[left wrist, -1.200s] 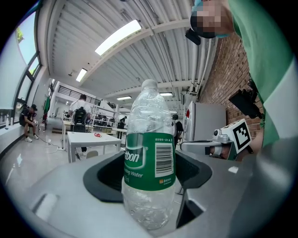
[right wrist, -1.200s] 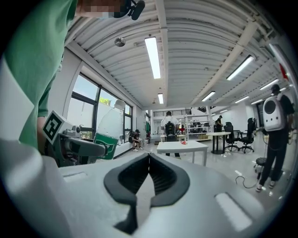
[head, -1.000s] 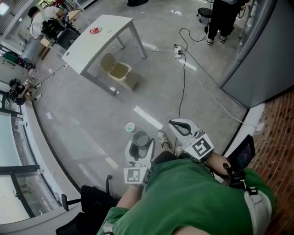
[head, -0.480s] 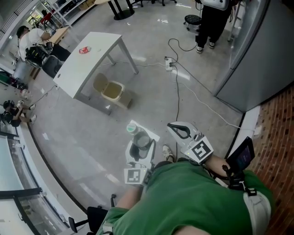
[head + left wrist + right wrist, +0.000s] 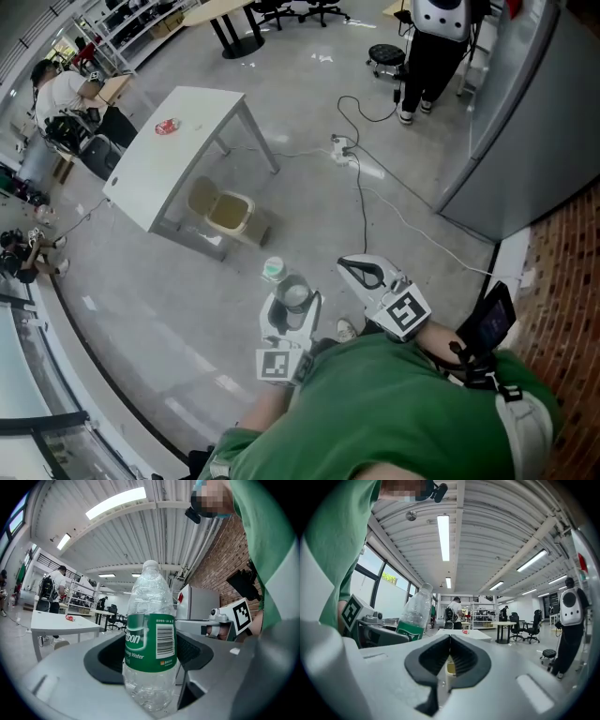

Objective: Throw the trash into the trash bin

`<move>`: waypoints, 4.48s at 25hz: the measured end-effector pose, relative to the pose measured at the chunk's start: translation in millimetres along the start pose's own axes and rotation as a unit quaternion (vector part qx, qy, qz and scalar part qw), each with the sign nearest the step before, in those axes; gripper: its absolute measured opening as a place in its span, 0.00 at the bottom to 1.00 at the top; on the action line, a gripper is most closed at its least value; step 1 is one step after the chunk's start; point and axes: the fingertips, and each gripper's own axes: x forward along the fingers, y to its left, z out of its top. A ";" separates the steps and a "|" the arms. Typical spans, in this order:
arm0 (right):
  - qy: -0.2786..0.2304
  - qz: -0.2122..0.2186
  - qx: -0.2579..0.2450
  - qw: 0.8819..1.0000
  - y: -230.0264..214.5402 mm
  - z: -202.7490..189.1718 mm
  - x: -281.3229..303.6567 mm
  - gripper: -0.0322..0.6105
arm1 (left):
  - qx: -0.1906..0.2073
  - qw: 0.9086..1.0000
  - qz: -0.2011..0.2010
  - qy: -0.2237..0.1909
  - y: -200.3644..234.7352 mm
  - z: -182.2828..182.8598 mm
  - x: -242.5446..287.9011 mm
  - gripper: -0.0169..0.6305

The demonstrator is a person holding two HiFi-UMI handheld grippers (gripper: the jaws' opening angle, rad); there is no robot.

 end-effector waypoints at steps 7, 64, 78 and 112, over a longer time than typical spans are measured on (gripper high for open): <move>0.015 0.013 -0.011 1.000 -32.1 -4.0 23.9 0.06 | -0.002 1.000 0.012 0.004 10.0 3.1 30.7 0.54; 0.025 0.218 -0.022 0.975 -166.3 -11.2 159.3 0.06 | -0.016 0.966 0.258 -0.022 73.7 11.2 168.6 0.54; 0.019 0.217 -0.023 0.976 -98.7 -2.1 245.5 0.06 | -0.022 0.967 0.254 -0.027 170.0 18.6 127.3 0.53; 0.016 0.300 -0.008 0.954 -156.2 -2.3 448.1 0.06 | -0.028 0.938 0.345 -0.001 336.2 31.0 222.7 0.53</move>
